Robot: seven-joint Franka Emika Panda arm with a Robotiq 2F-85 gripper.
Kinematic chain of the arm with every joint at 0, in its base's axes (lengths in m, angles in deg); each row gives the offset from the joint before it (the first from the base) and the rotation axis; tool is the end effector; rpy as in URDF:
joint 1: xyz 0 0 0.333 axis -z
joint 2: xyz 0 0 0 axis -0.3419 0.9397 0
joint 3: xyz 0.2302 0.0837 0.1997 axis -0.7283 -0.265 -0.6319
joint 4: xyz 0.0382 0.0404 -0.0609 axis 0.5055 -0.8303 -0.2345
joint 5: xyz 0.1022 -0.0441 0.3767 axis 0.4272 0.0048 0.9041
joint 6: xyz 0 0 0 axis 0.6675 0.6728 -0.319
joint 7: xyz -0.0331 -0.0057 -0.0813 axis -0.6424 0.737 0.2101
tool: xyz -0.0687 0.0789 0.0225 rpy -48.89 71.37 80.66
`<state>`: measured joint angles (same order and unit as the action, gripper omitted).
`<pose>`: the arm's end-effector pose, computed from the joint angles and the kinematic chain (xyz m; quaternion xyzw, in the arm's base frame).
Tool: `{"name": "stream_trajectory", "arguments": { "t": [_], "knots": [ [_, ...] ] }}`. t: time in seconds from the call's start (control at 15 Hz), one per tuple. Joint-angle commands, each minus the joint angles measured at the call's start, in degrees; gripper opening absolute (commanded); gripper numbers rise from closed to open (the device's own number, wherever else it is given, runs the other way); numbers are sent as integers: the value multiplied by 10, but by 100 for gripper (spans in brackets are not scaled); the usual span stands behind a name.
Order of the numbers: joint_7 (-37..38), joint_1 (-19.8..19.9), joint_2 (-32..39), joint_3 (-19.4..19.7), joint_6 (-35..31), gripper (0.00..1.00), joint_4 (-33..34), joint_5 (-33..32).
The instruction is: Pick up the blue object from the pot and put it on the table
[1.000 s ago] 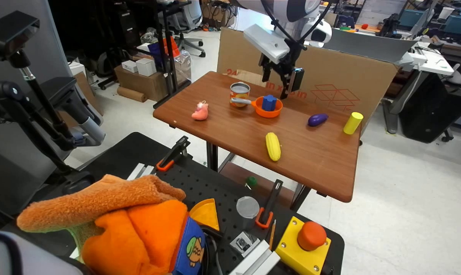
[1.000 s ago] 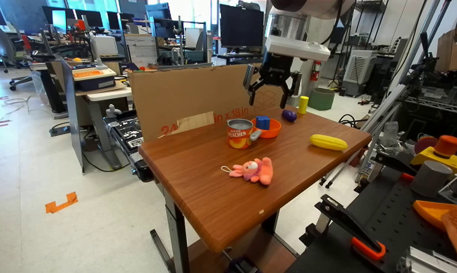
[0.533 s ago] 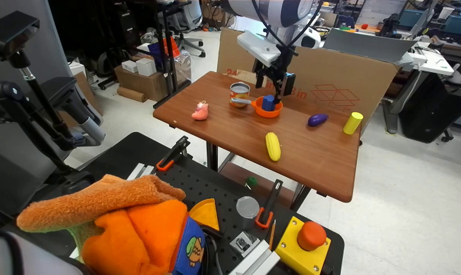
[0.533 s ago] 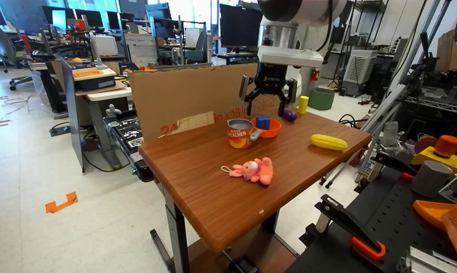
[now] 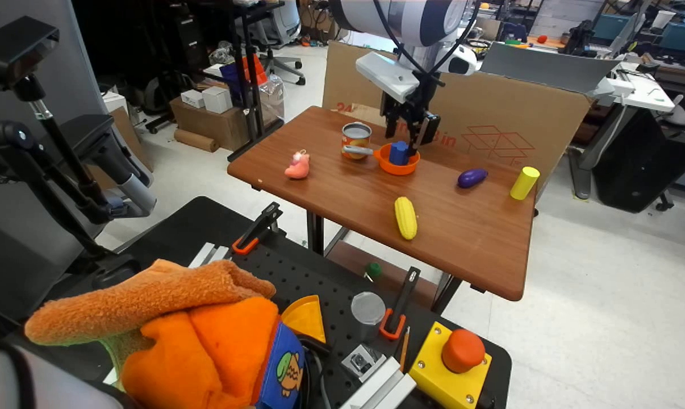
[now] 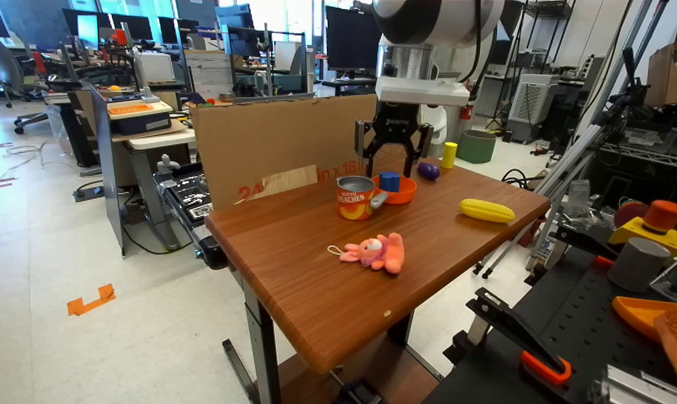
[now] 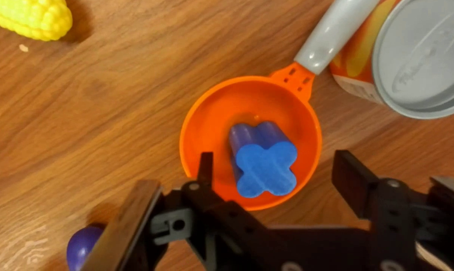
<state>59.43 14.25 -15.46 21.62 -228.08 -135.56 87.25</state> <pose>0.6344 0.0207 0.1794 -0.9699 0.2434 0.0034 0.0092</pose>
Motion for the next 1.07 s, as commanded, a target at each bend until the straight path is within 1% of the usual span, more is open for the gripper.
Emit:
{"name": "stream_trajectory", "arguments": {
  "t": [0.0, 0.27, 0.33, 0.6, 0.87, 1.0],
  "knots": [
    [16, -12, 15, 13, 13, 50, 24, -9],
    [21, -13, 19, 15, 14, 20, 29, -7],
    [23, -13, 18, 14, 16, 16, 30, -6],
    [29, -14, 5, 12, 24, 16, 17, -3],
    [-4, -14, -39, 2, 19, 16, -36, -8],
    [-21, -20, -80, 4, -1, 16, -76, -22]
  ]
}}
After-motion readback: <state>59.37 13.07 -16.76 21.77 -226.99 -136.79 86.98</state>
